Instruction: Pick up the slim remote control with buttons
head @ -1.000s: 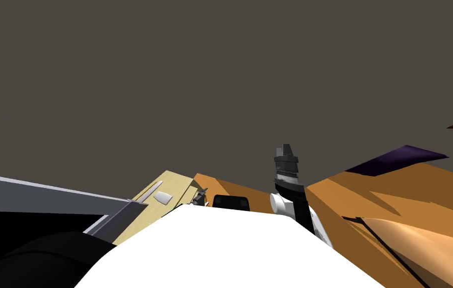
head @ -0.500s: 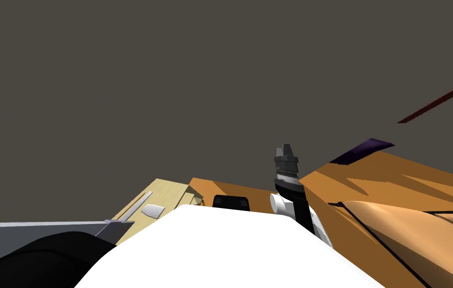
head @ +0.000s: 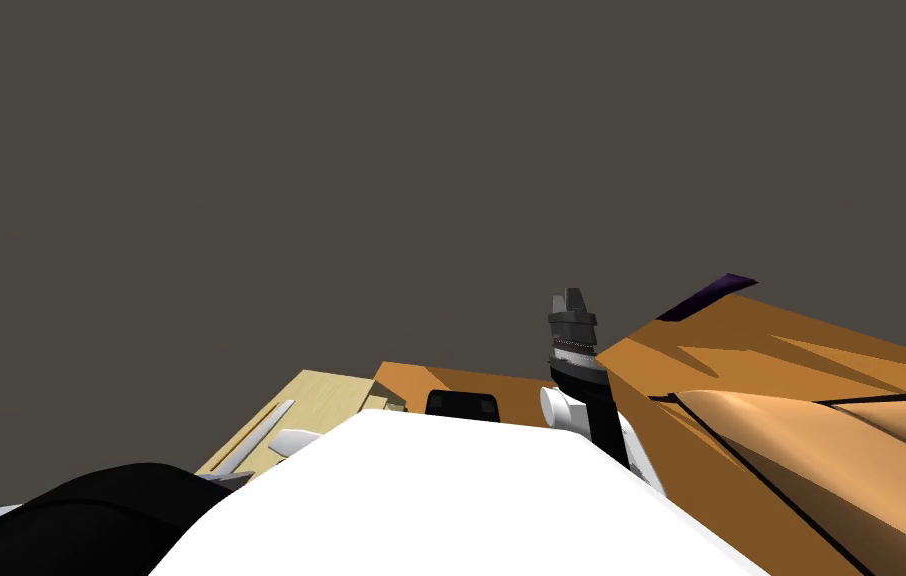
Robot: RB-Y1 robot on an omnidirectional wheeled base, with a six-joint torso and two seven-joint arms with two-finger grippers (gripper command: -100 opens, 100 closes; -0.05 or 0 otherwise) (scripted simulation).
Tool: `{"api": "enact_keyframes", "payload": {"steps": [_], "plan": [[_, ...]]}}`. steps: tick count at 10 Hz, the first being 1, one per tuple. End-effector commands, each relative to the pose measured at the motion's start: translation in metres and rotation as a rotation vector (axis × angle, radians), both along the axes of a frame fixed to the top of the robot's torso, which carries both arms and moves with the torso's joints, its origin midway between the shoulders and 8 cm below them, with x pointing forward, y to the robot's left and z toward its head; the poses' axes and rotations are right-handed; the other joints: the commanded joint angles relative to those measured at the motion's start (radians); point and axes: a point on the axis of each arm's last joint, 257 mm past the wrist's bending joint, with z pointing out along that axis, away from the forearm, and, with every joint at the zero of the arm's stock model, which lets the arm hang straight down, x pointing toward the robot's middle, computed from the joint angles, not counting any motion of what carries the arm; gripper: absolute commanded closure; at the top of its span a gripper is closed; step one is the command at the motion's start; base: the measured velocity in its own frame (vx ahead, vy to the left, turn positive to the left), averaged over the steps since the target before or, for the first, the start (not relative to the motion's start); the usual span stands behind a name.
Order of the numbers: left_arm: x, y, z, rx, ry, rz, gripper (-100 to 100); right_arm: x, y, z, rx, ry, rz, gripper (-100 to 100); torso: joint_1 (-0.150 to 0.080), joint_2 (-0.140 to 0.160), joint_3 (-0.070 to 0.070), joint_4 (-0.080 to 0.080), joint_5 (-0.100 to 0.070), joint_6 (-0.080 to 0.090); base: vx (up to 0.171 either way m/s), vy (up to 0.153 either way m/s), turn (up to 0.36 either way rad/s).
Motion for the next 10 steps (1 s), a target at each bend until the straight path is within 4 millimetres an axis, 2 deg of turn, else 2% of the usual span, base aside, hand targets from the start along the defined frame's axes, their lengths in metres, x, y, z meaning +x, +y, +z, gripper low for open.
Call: {"api": "enact_keyframes", "payload": {"steps": [1, 3, 4, 5, 6, 9, 10], "plan": [[-0.01, 0.007, -0.001, 0.02, 0.026, -0.008, -100, 0.0, 0.0, 0.0, 0.0, 0.0, 0.0, 0, 0.0, 0.0, 0.0, 0.0, 0.0, 0.0, 0.068, 0.09, -0.056], [-0.044, 0.051, -0.003, 0.089, 0.111, -0.022, -100, 0.0, 0.0, 0.0, 0.0, 0.0, 0.0, 0, -0.002, 0.0, 0.0, 0.0, 0.0, 0.0, 0.063, 0.101, -0.067], [-0.044, 0.051, -0.003, 0.089, 0.111, -0.022, -100, 0.0, 0.0, 0.0, 0.0, 0.0, 0.0, 0, 0.001, 0.0, 0.0, 0.0, 0.0, 0.0, 0.055, 0.103, -0.028], [-0.058, 0.072, -0.002, 0.122, 0.146, -0.027, -100, 0.0, 0.0, 0.0, 0.0, 0.0, 0.0, 0, -0.001, 0.0, 0.0, 0.0, 0.001, 0.0, 0.06, 0.093, -0.026], [-0.058, 0.072, -0.002, 0.122, 0.146, -0.027, -100, 0.0, 0.0, 0.0, 0.0, 0.0, 0.0, 0, -0.001, 0.0, 0.0, 0.0, 0.0, -0.001, 0.028, 0.075, -0.019], [-0.086, 0.124, 0.004, 0.207, 0.216, -0.041, -100, 0.0, 0.0, 0.0, 0.0, 0.0, 0.0, 0, 0.002, -0.001, 0.0, 0.0, 0.001, -0.001, 0.068, 0.142, -0.015], [-0.086, 0.124, 0.004, 0.207, 0.216, -0.041, -100, 0.0, 0.0, 0.0, 0.0, 0.0, 0.0, 0, 0.004, -0.002, -0.001, 0.0, 0.001, -0.001, 0.058, 0.137, -0.002]]}}
